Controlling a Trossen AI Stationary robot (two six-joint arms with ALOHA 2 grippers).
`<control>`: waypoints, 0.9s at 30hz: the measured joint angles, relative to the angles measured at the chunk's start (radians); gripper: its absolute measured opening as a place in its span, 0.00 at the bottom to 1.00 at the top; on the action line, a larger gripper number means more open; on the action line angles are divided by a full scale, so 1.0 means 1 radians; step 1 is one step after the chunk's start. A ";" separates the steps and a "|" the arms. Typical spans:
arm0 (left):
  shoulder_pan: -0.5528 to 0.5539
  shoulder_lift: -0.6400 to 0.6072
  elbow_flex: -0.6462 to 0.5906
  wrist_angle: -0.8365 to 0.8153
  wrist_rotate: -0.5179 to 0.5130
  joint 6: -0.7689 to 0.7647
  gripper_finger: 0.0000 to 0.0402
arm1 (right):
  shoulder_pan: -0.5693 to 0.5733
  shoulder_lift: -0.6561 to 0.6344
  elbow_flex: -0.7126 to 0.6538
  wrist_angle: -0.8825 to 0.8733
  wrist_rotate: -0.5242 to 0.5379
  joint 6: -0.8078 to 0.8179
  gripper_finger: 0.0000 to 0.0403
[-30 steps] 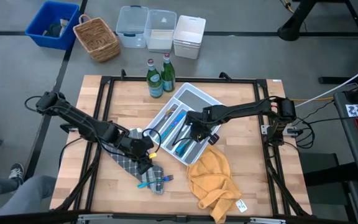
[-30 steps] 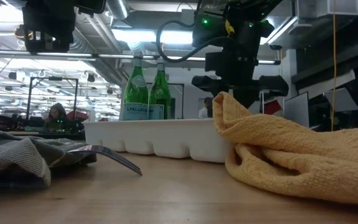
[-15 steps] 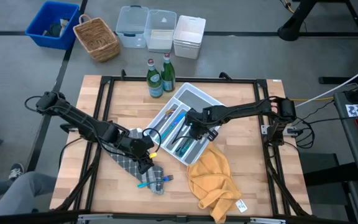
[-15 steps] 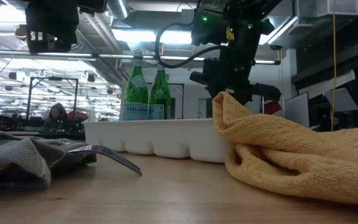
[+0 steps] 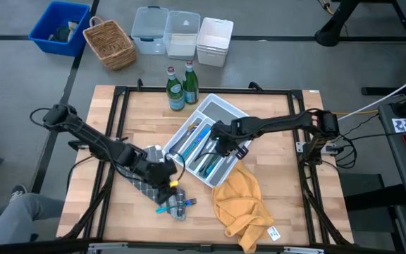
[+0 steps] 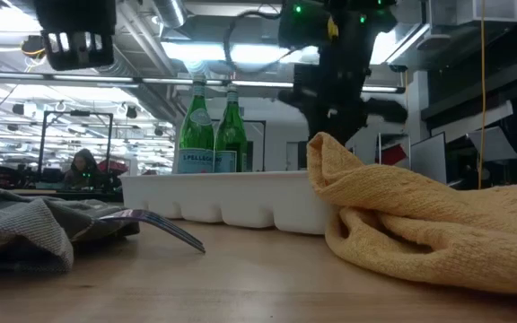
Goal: Sort silverware
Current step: Put the blue fork into the cutlery tray
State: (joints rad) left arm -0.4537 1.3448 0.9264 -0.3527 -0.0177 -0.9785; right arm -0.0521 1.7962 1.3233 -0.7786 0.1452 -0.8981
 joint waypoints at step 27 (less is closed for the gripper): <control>-0.128 0.399 0.000 0.149 -0.087 0.144 0.25 | 0.000 -0.008 0.443 -0.467 -0.184 0.383 0.19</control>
State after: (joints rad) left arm -0.5819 1.7443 0.9264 -0.2038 -0.1042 -0.8349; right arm -0.0521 1.7882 1.7664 -1.2461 -0.0387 -0.5155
